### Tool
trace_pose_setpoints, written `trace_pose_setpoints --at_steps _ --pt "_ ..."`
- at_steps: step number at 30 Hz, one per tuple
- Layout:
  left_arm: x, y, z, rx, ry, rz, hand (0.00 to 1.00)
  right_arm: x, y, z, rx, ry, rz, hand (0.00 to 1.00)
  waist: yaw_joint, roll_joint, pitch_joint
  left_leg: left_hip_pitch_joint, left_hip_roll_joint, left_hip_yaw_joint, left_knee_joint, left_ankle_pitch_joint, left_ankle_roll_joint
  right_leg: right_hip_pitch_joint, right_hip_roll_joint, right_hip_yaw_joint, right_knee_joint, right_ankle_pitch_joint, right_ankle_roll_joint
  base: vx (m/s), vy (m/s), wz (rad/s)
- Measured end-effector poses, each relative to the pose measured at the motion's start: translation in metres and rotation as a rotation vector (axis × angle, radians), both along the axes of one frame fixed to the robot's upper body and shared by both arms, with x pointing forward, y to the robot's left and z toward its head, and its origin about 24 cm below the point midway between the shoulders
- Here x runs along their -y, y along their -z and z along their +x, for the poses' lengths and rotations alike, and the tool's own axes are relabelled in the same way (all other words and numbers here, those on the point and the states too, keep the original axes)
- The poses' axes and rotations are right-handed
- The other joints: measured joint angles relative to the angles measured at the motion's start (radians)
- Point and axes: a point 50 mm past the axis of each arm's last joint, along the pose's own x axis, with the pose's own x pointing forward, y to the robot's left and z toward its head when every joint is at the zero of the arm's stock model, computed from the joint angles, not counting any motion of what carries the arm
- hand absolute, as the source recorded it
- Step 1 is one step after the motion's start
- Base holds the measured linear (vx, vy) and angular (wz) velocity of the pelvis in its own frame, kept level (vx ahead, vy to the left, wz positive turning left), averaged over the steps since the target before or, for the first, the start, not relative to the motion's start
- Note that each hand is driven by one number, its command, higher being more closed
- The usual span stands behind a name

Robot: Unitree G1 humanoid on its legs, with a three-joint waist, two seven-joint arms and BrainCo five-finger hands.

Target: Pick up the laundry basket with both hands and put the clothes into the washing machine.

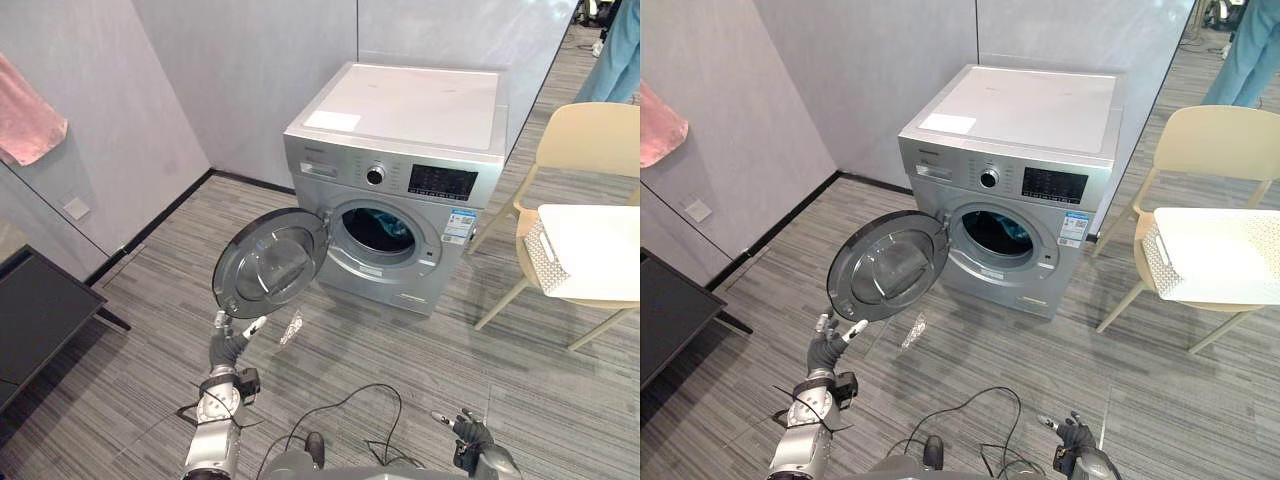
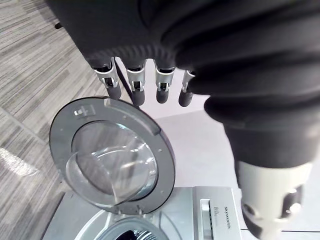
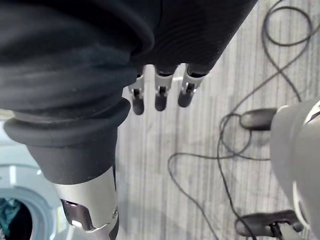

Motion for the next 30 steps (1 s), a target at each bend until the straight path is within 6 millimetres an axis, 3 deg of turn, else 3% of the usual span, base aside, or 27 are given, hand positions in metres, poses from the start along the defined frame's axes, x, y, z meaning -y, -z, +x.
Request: trace_pose_setpoints --at_steps 4,7,8,11,14,17,22,23,24,27,29,30 --pt "-0.032 -0.025 0.001 0.072 -0.089 0.132 0.00 0.000 0.002 -0.009 -0.021 -0.002 0.010 0.00 -0.001 -0.020 -0.019 0.016 0.014 0.015 -0.080 0.026 0.002 -0.010 0.022 0.010 -0.050 0.029 -0.001 0.02 -0.010 -0.12" --pt "-0.073 -0.040 0.005 0.059 -0.165 0.279 0.00 -0.001 0.004 -0.017 -0.037 -0.012 0.020 0.00 -0.001 -0.039 -0.024 0.001 0.018 0.027 -0.080 0.025 0.002 -0.018 0.030 0.024 -0.079 0.041 -0.007 0.05 -0.005 -0.14" --pt "-0.096 -0.050 0.014 0.040 -0.197 0.356 0.00 -0.001 0.005 -0.021 -0.042 -0.020 0.029 0.00 0.000 -0.045 -0.021 -0.017 0.022 0.034 -0.080 0.025 0.001 -0.035 0.035 0.028 -0.088 0.048 -0.005 0.04 -0.003 -0.08" --pt "-0.132 -0.066 0.024 -0.007 -0.242 0.467 0.00 -0.002 0.005 -0.021 -0.042 -0.044 0.040 0.00 -0.001 -0.060 -0.011 -0.032 0.027 0.044 -0.079 0.032 -0.008 -0.044 0.043 0.037 -0.110 0.068 -0.009 0.05 -0.013 -0.13" --pt "-0.159 -0.101 0.044 0.014 -0.266 0.584 0.00 -0.002 0.003 -0.015 -0.025 -0.065 0.044 0.00 0.000 -0.092 0.022 -0.079 0.036 0.056 -0.055 0.032 -0.008 -0.079 0.053 0.045 -0.120 0.080 -0.020 0.04 -0.024 -0.10" --pt "-0.182 -0.137 0.063 0.025 -0.306 0.663 0.00 -0.002 -0.003 0.005 0.036 -0.082 0.039 0.00 -0.001 -0.133 0.095 -0.144 0.048 0.074 0.017 0.031 -0.007 -0.109 0.063 0.081 -0.130 0.111 -0.041 -0.01 -0.003 -0.20" --pt "-0.182 -0.195 0.091 0.089 -0.270 0.849 0.00 0.000 -0.009 0.020 0.099 -0.088 0.029 0.00 0.004 -0.174 0.161 -0.271 0.083 0.082 0.150 0.005 0.023 -0.184 0.092 0.123 -0.135 0.166 -0.048 -0.08 0.012 -0.20" --pt "-0.176 -0.217 0.102 0.110 -0.252 0.939 0.00 -0.001 -0.009 0.021 0.108 -0.079 0.036 0.00 0.003 -0.188 0.186 -0.308 0.090 0.071 0.179 0.004 0.023 -0.204 0.100 0.130 -0.135 0.175 -0.054 -0.10 0.011 -0.02" --pt "-0.173 -0.224 0.106 0.122 -0.243 0.973 0.00 -0.001 -0.009 0.022 0.111 -0.085 0.036 0.00 0.003 -0.191 0.196 -0.322 0.095 0.067 0.191 0.002 0.022 -0.211 0.106 0.132 -0.135 0.180 -0.059 -0.11 0.013 0.03" --pt "-0.156 -0.258 0.120 0.157 -0.195 1.201 0.00 -0.007 -0.012 0.029 0.151 -0.112 0.045 0.00 0.009 -0.202 0.230 -0.402 0.130 0.041 0.254 -0.064 -0.022 -0.256 0.140 0.136 -0.133 0.186 -0.058 -0.14 0.011 -0.02" --pt "-0.141 -0.283 0.127 0.220 -0.181 1.317 0.00 -0.012 -0.014 0.033 0.171 -0.132 0.049 0.00 0.026 -0.226 0.256 -0.458 0.149 0.036 0.282 -0.096 -0.019 -0.293 0.153 0.135 -0.133 0.185 -0.058 -0.17 0.002 -0.01" --pt "-0.131 -0.298 0.130 0.263 -0.188 1.384 0.00 -0.015 -0.016 0.038 0.196 -0.144 0.055 0.00 0.037 -0.242 0.272 -0.499 0.166 0.035 0.308 -0.126 -0.001 -0.317 0.160 0.129 -0.132 0.186 -0.058 -0.14 -0.002 0.04"
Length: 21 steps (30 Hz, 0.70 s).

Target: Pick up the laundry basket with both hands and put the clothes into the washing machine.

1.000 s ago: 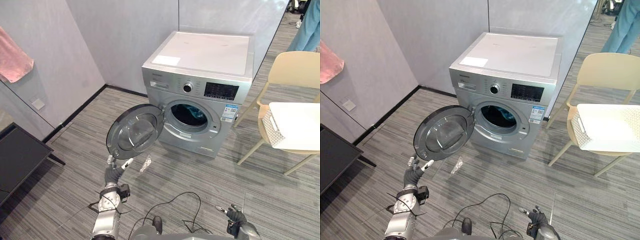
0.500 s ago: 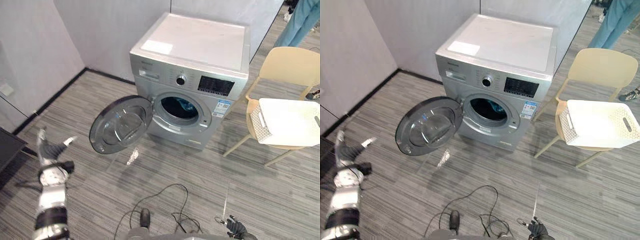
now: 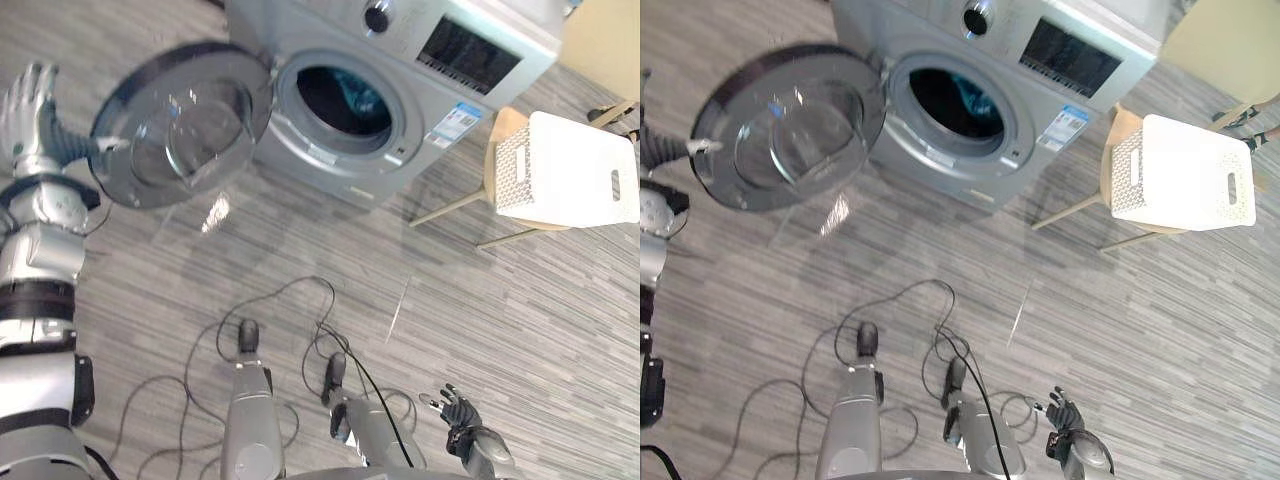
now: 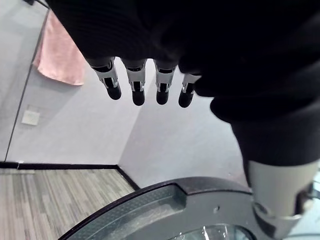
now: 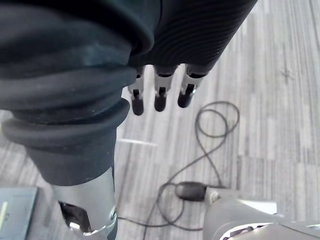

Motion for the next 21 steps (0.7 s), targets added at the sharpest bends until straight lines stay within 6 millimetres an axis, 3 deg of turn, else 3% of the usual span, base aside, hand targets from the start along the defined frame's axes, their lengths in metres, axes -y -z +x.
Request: trace_pose_setpoints --at_steps 4,7,10,11,14,18,21 --pt "0.035 -0.042 0.008 0.093 0.057 0.193 0.00 -0.012 -0.004 0.007 0.045 -0.056 0.013 0.00 0.038 -0.059 0.032 -0.135 0.059 0.004 0.087 -0.011 -0.011 -0.074 0.046 -0.041 -0.007 0.004 -0.018 -0.09 -0.009 0.03" --pt "0.053 -0.067 0.014 0.142 0.088 0.231 0.00 -0.020 -0.007 0.012 0.077 -0.077 0.027 0.00 0.048 -0.096 0.046 -0.236 0.111 0.006 0.168 -0.015 -0.020 -0.110 0.081 -0.066 -0.022 0.023 -0.008 -0.01 -0.001 0.00" --pt "0.062 -0.083 0.025 0.168 0.099 0.137 0.00 -0.025 -0.007 0.012 0.079 -0.085 0.038 0.00 0.049 -0.132 0.054 -0.295 0.127 -0.001 0.212 -0.019 -0.029 -0.132 0.091 -0.081 -0.025 0.034 0.007 0.05 0.038 0.00" --pt "0.071 -0.091 0.026 0.217 0.127 0.099 0.00 -0.025 -0.007 0.011 0.078 -0.087 0.039 0.00 0.055 -0.138 0.054 -0.313 0.127 -0.009 0.219 -0.018 -0.029 -0.144 0.092 -0.092 -0.025 0.044 0.011 0.05 0.035 -0.02" --pt "0.073 -0.106 0.028 0.276 0.199 -0.067 0.00 -0.030 -0.007 0.012 0.080 -0.107 0.045 0.00 0.070 -0.139 0.055 -0.337 0.143 -0.019 0.229 -0.021 -0.032 -0.165 0.109 -0.102 -0.025 0.091 0.006 0.04 0.050 -0.16" --pt "0.058 -0.102 0.032 0.314 0.254 -0.363 0.00 -0.033 -0.005 0.011 0.064 -0.099 0.064 0.00 0.071 -0.150 0.057 -0.331 0.154 -0.005 0.237 -0.026 -0.035 -0.166 0.109 -0.098 -0.021 0.099 0.012 0.02 0.046 -0.13" --pt "0.045 -0.074 0.037 0.308 0.251 -0.531 0.00 -0.035 -0.004 0.009 0.054 -0.098 0.069 0.00 0.073 -0.150 0.057 -0.310 0.157 0.009 0.229 -0.026 -0.036 -0.158 0.105 -0.097 -0.020 0.099 0.011 0.01 0.001 -0.09"
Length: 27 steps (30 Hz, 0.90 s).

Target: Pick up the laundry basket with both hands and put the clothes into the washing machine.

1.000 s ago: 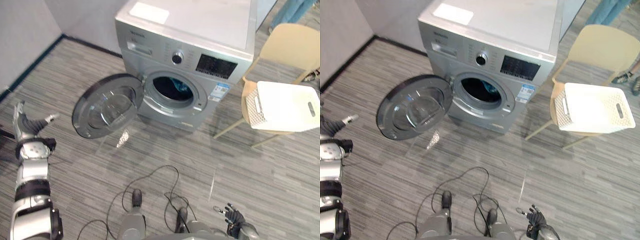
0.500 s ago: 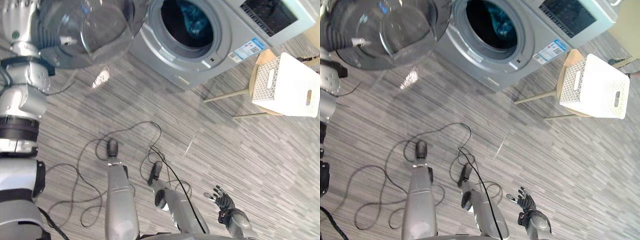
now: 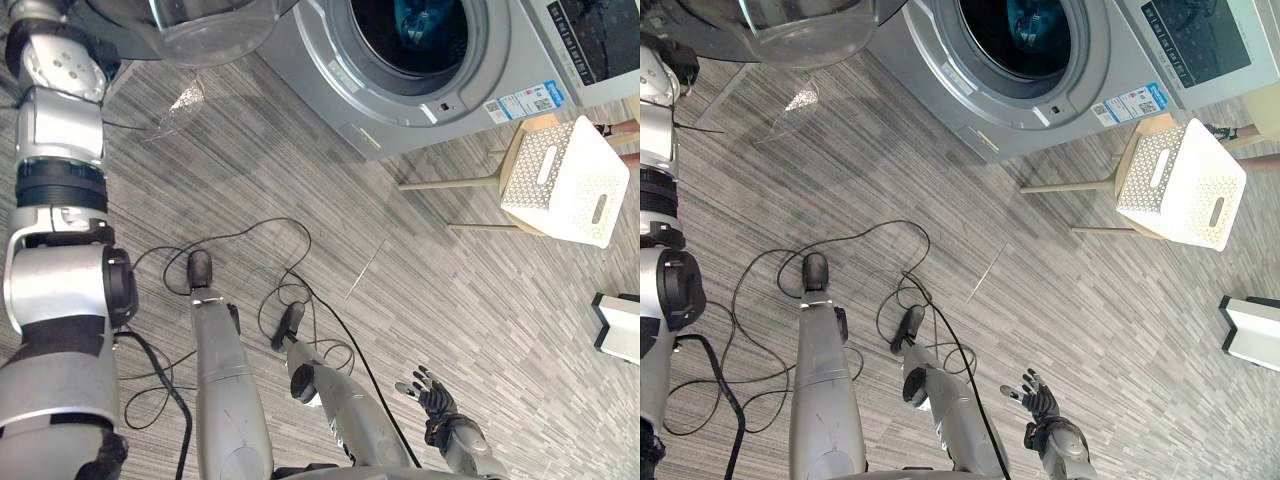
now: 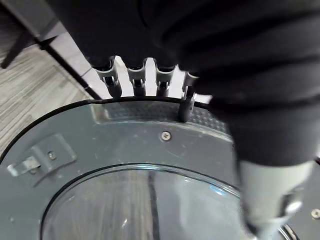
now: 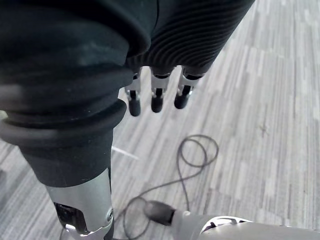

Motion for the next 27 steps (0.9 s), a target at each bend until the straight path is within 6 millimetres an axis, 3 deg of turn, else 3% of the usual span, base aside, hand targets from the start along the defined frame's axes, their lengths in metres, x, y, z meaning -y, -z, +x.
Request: trace_pose_setpoints --at_steps 2,5,6,7,11,14,15,19,21,23,25,27 --pt "-0.004 0.026 0.004 -0.036 0.008 -0.050 0.00 -0.004 0.002 -0.003 -0.015 0.000 0.010 0.00 0.000 0.000 0.000 0.034 -0.002 0.007 -0.019 0.000 0.000 0.021 -0.003 0.000 0.000 -0.001 0.001 0.01 -0.006 0.08" --pt "0.003 0.079 0.012 -0.160 0.034 -0.083 0.00 -0.008 0.008 -0.010 -0.060 -0.025 0.009 0.00 0.003 0.000 0.000 0.124 -0.026 0.031 -0.088 -0.001 -0.003 0.073 -0.025 0.001 0.003 -0.009 0.010 0.01 -0.016 0.31" --pt "0.008 0.113 0.014 -0.237 0.046 -0.103 0.00 -0.008 0.009 -0.011 -0.072 -0.032 0.004 0.00 0.004 0.000 0.000 0.174 -0.048 0.039 -0.123 0.002 -0.002 0.098 -0.046 0.001 0.014 -0.025 0.029 -0.01 -0.012 0.25" --pt "0.010 0.127 0.014 -0.270 0.051 -0.112 0.00 -0.008 0.010 -0.012 -0.078 -0.033 0.003 0.00 0.003 0.000 0.000 0.191 -0.057 0.045 -0.134 0.002 -0.002 0.106 -0.056 0.002 0.022 -0.038 0.027 -0.03 -0.015 0.35" --pt "0.050 0.221 0.006 -0.519 0.157 -0.076 0.00 -0.014 0.011 -0.011 -0.092 -0.054 0.006 0.00 -0.003 0.001 -0.003 0.278 -0.123 0.064 -0.212 0.013 -0.019 0.123 -0.121 0.005 0.092 -0.116 0.028 -0.05 0.004 0.27" --pt "0.091 0.283 -0.011 -0.723 0.285 0.012 0.00 -0.019 0.015 -0.015 -0.117 -0.041 0.017 0.00 -0.011 -0.001 -0.046 0.352 -0.148 0.113 -0.266 0.056 -0.002 0.118 -0.159 0.026 0.158 -0.156 0.028 -0.04 0.043 0.01" --pt "0.108 0.310 -0.021 -0.830 0.356 0.018 0.00 -0.021 0.017 -0.018 -0.133 -0.021 0.021 0.00 -0.038 -0.003 -0.084 0.382 -0.164 0.132 -0.291 0.066 0.006 0.117 -0.177 0.043 0.178 -0.167 0.037 0.02 0.049 -0.21" --pt "0.157 0.369 -0.049 -1.145 0.548 0.040 0.00 -0.017 0.018 -0.022 -0.149 0.035 0.024 0.00 -0.133 0.014 -0.174 0.505 -0.206 0.262 -0.383 0.077 0.018 0.117 -0.212 0.170 0.191 -0.164 0.035 0.05 0.065 -0.68" --pt "0.176 0.381 -0.058 -1.187 0.601 0.002 0.00 -0.008 0.021 -0.031 -0.175 0.096 0.018 0.00 -0.171 0.047 -0.202 0.559 -0.227 0.320 -0.429 0.077 0.018 0.119 -0.225 0.235 0.188 -0.161 0.032 0.06 0.083 -0.84" --pt "0.190 0.381 -0.060 -1.181 0.642 -0.058 0.00 0.007 0.026 -0.051 -0.241 0.159 -0.002 0.00 -0.204 0.111 -0.231 0.605 -0.247 0.367 -0.486 0.092 0.023 0.120 -0.232 0.280 0.167 -0.150 0.025 0.13 0.081 -0.73" --pt "0.183 0.381 -0.059 -1.163 0.625 -0.117 0.00 0.021 0.032 -0.083 -0.338 0.215 -0.029 0.00 -0.225 0.198 -0.266 0.671 -0.260 0.404 -0.560 0.117 0.029 0.144 -0.230 0.306 0.122 -0.130 0.029 0.19 0.040 -0.76" --pt "0.173 0.381 -0.058 -1.153 0.592 -0.158 0.00 0.026 0.033 -0.094 -0.373 0.233 -0.041 0.00 -0.228 0.234 -0.279 0.700 -0.260 0.393 -0.582 0.134 0.035 0.165 -0.223 0.310 0.105 -0.126 0.035 0.17 -0.032 -0.34"
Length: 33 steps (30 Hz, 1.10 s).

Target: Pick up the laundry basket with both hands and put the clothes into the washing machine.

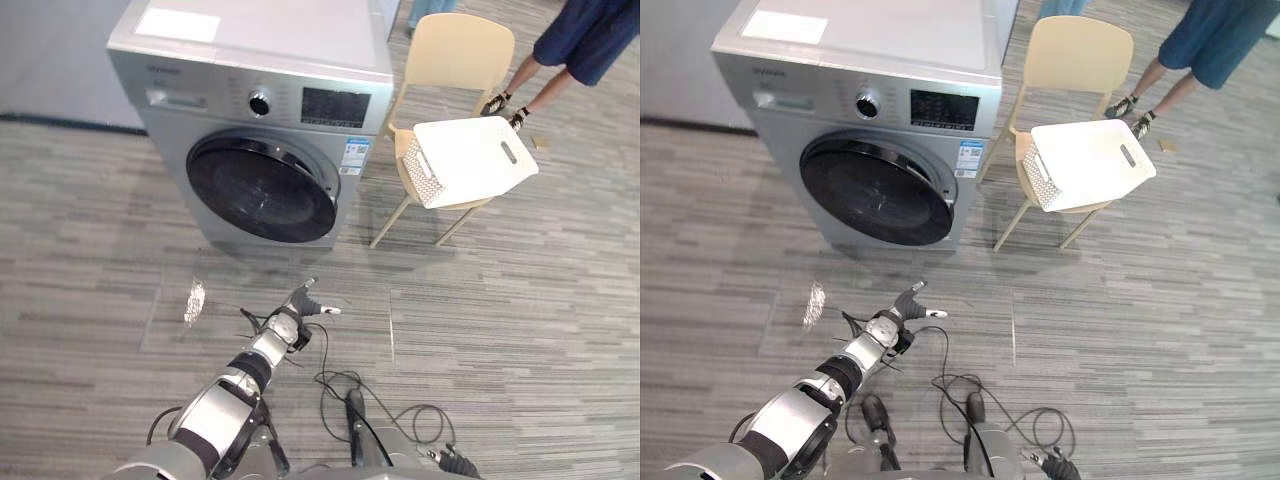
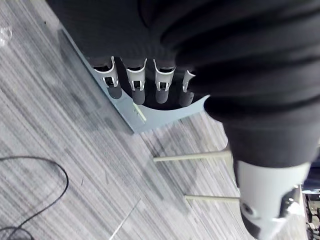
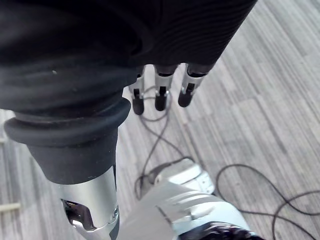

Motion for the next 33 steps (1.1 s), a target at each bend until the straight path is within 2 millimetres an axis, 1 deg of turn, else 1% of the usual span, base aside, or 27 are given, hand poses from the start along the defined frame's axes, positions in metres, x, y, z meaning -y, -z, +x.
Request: trace_pose_setpoints --at_steps 1,2,3,6,8,9,10,11,12,14,15,16,17,18,19,20,21,22,23,24,27,28,29,30,31,32,33 --pt "-0.009 0.002 -0.002 -0.005 -0.027 0.000 0.00 0.003 0.000 -0.003 -0.008 0.013 -0.006 0.00 -0.005 0.019 -0.010 0.012 -0.001 -0.021 -0.012 0.016 0.000 0.012 0.006 0.000 -0.009 0.004 0.007 0.22 -0.063 -0.15" --pt "-0.015 0.003 -0.003 -0.007 -0.045 0.002 0.00 0.004 0.000 -0.002 -0.007 0.019 -0.008 0.00 -0.012 0.025 -0.014 0.017 -0.001 -0.027 -0.016 0.018 -0.001 0.020 0.007 -0.002 -0.014 0.004 0.008 0.24 -0.070 0.03" --pt "-0.022 0.008 -0.008 -0.021 -0.067 0.003 0.00 0.007 0.000 0.000 -0.003 0.026 -0.014 0.00 -0.025 0.036 -0.016 0.033 0.000 -0.042 -0.025 0.031 -0.013 0.044 0.009 -0.012 -0.028 0.004 0.009 0.20 -0.051 0.12" --pt "-0.033 0.023 -0.024 -0.070 -0.105 0.001 0.00 0.011 -0.001 0.001 -0.002 0.033 -0.026 0.00 -0.024 0.048 -0.020 0.054 0.002 -0.070 -0.032 0.032 -0.015 0.088 0.011 -0.059 -0.056 0.003 0.011 0.17 -0.042 0.19" --pt "-0.041 0.040 -0.045 -0.135 -0.129 0.005 0.00 0.013 -0.002 0.004 0.005 0.035 -0.032 0.00 -0.022 0.058 -0.021 0.072 0.001 -0.091 -0.032 0.032 -0.015 0.117 0.009 -0.104 -0.064 0.002 0.010 0.17 -0.043 0.15" --pt "-0.044 0.051 -0.059 -0.179 -0.138 0.008 0.00 0.015 -0.002 0.005 0.007 0.034 -0.036 0.00 -0.022 0.066 -0.022 0.081 0.000 -0.110 -0.032 0.032 -0.015 0.135 0.007 -0.125 -0.069 0.002 0.010 0.13 -0.023 0.18" --pt "-0.046 0.056 -0.066 -0.198 -0.142 0.011 0.00 0.015 -0.002 0.005 0.008 0.033 -0.037 0.00 -0.021 0.069 -0.020 0.086 -0.001 -0.119 -0.032 0.032 -0.015 0.143 0.006 -0.132 -0.070 0.002 0.010 0.10 -0.009 0.26" --pt "-0.051 0.065 -0.081 -0.241 -0.162 0.009 0.00 0.016 -0.003 0.007 0.012 0.032 -0.038 0.00 -0.020 0.077 -0.020 0.092 -0.001 -0.129 -0.032 0.032 -0.015 0.156 0.006 -0.147 -0.070 0.001 0.007 0.08 0.002 0.29" --pt "-0.055 0.074 -0.096 -0.285 -0.178 0.010 0.00 0.015 -0.003 0.009 0.017 0.031 -0.037 0.00 -0.018 0.082 -0.020 0.098 -0.002 -0.137 -0.031 0.032 -0.015 0.168 0.006 -0.154 -0.070 -0.007 -0.005 0.07 0.004 0.30" --pt "-0.061 0.085 -0.117 -0.340 -0.213 0.003 0.00 0.015 -0.004 0.013 0.026 0.028 -0.038 0.00 -0.016 0.091 -0.023 0.100 -0.002 -0.156 -0.029 0.033 -0.015 0.181 0.006 -0.164 -0.070 -0.011 -0.011 0.03 -0.001 0.30" --pt "-0.064 0.094 -0.134 -0.386 -0.230 0.004 0.00 0.016 -0.004 0.014 0.029 0.027 -0.039 0.00 -0.014 0.099 -0.029 0.101 -0.002 -0.170 -0.028 0.033 -0.015 0.190 0.006 -0.181 -0.068 -0.018 -0.015 0.01 -0.006 0.35" --pt "-0.066 0.100 -0.149 -0.428 -0.246 0.005 0.00 0.015 -0.004 0.014 0.029 0.026 -0.038 0.00 0.002 0.104 -0.029 0.106 -0.004 -0.178 -0.029 0.034 -0.017 0.201 0.004 -0.184 -0.068 -0.028 -0.020 -0.01 -0.003 0.26" --pt "-0.067 0.103 -0.156 -0.448 -0.262 -0.001 0.00 0.015 -0.003 0.013 0.026 0.025 -0.037 0.00 0.011 0.106 -0.030 0.108 -0.004 -0.180 -0.029 0.036 -0.020 0.202 0.003 -0.186 -0.066 -0.033 -0.019 -0.04 -0.008 0.22" --pt "-0.069 0.108 -0.170 -0.486 -0.298 -0.019 0.00 0.015 -0.004 0.014 0.026 0.023 -0.038 0.00 0.023 0.111 -0.033 0.108 -0.006 -0.189 -0.031 0.039 -0.024 0.202 0.000 -0.198 -0.057 -0.045 -0.010 -0.08 -0.015 0.28" --pt "-0.069 0.114 -0.186 -0.532 -0.337 -0.046 0.00 0.016 -0.003 0.013 0.018 0.024 -0.040 0.00 0.032 0.123 -0.039 0.107 -0.005 -0.208 -0.032 0.042 -0.029 0.203 0.000 -0.212 -0.048 -0.051 -0.010 -0.09 -0.018 0.32" --pt "-0.068 0.116 -0.192 -0.547 -0.360 -0.064 0.00 0.016 -0.003 0.012 0.012 0.023 -0.039 0.00 0.033 0.128 -0.043 0.109 -0.005 -0.215 -0.032 0.042 -0.030 0.206 0.000 -0.219 -0.044 -0.054 -0.009 -0.09 -0.013 0.43" --pt "-0.066 0.120 -0.204 -0.568 -0.431 -0.120 0.00 0.016 -0.002 0.010 -0.001 0.023 -0.035 0.00 0.035 0.135 -0.047 0.113 -0.006 -0.234 -0.033 0.042 -0.030 0.217 -0.003 -0.236 -0.034 -0.064 -0.002 -0.08 0.002 0.46" --pt "-0.065 0.121 -0.211 -0.580 -0.489 -0.161 0.00 0.015 -0.001 0.009 -0.011 0.021 -0.031 0.00 0.042 0.140 -0.052 0.114 -0.007 -0.244 -0.033 0.044 -0.032 0.222 -0.004 -0.248 -0.026 -0.070 -0.002 -0.10 0.013 0.42" --pt "-0.065 0.122 -0.212 -0.580 -0.510 -0.178 0.00 0.015 -0.001 0.011 -0.007 0.014 -0.033 0.00 0.048 0.142 -0.053 0.115 -0.006 -0.250 -0.033 0.045 -0.031 0.223 -0.004 -0.251 -0.021 -0.070 -0.002 -0.11 0.023 0.20" --pt "-0.065 0.122 -0.212 -0.577 -0.543 -0.204 0.00 0.015 -0.002 0.016 0.004 -0.001 -0.036 0.00 0.065 0.140 -0.053 0.119 -0.006 -0.255 -0.033 0.045 -0.031 0.223 -0.004 -0.254 -0.018 -0.070 -0.001 -0.10 0.021 0.03" --pt "-0.064 0.122 -0.214 -0.575 -0.564 -0.225 0.00 0.008 -0.002 0.028 0.018 -0.035 -0.025 0.00 0.068 0.127 -0.055 0.126 -0.014 -0.287 -0.033 0.044 -0.031 0.239 -0.010 -0.270 -0.015 -0.077 0.008 -0.07 0.027 0.19" --pt "-0.065 0.122 -0.215 -0.572 -0.573 -0.232 0.00 0.004 -0.002 0.031 0.018 -0.045 -0.019 0.00 0.068 0.116 -0.061 0.128 -0.024 -0.303 -0.033 0.044 -0.030 0.246 -0.022 -0.292 -0.002 -0.090 0.027 -0.03 0.066 0.52" --pt "-0.065 0.122 -0.215 -0.567 -0.582 -0.240 0.00 0.001 -0.001 0.030 0.014 -0.044 -0.012 0.00 0.068 0.101 -0.062 0.129 -0.045 -0.334 -0.031 0.035 -0.018 0.254 -0.045 -0.322 0.025 -0.115 0.048 -0.02 0.058 0.66" --pt "-0.066 0.121 -0.214 -0.559 -0.585 -0.242 0.00 -0.003 0.000 0.030 0.011 -0.042 0.000 0.00 0.070 0.091 -0.063 0.124 -0.059 -0.347 -0.022 0.019 0.004 0.254 -0.069 -0.340 0.044 -0.129 0.064 0.02 0.109 0.90" --pt "-0.069 0.120 -0.210 -0.542 -0.583 -0.240 0.00 -0.005 0.000 0.029 0.006 -0.038 0.003 0.00 0.070 0.069 -0.064 0.099 -0.088 -0.351 0.022 -0.014 0.043 0.261 -0.106 -0.377 0.069 -0.148 0.100 0.04 0.141 1.27" --pt "-0.071 0.116 -0.203 -0.509 -0.573 -0.239 0.00 -0.006 0.001 0.026 -0.003 -0.036 0.000 0.00 0.066 0.043 -0.061 0.048 -0.128 -0.352 0.178 -0.059 0.075 0.284 -0.151 -0.426 0.134 -0.149 0.167 0.11 0.186 1.51" --pt "-0.068 0.114 -0.200 -0.485 -0.583 -0.256 0.00 -0.004 0.001 0.027 -0.003 -0.051 -0.011 0.00 0.084 0.067 -0.048 0.019 -0.128 -0.393 0.277 -0.160 0.067 0.227 -0.168 -0.394 0.331 -0.138 0.150 0.10 0.159 1.36"
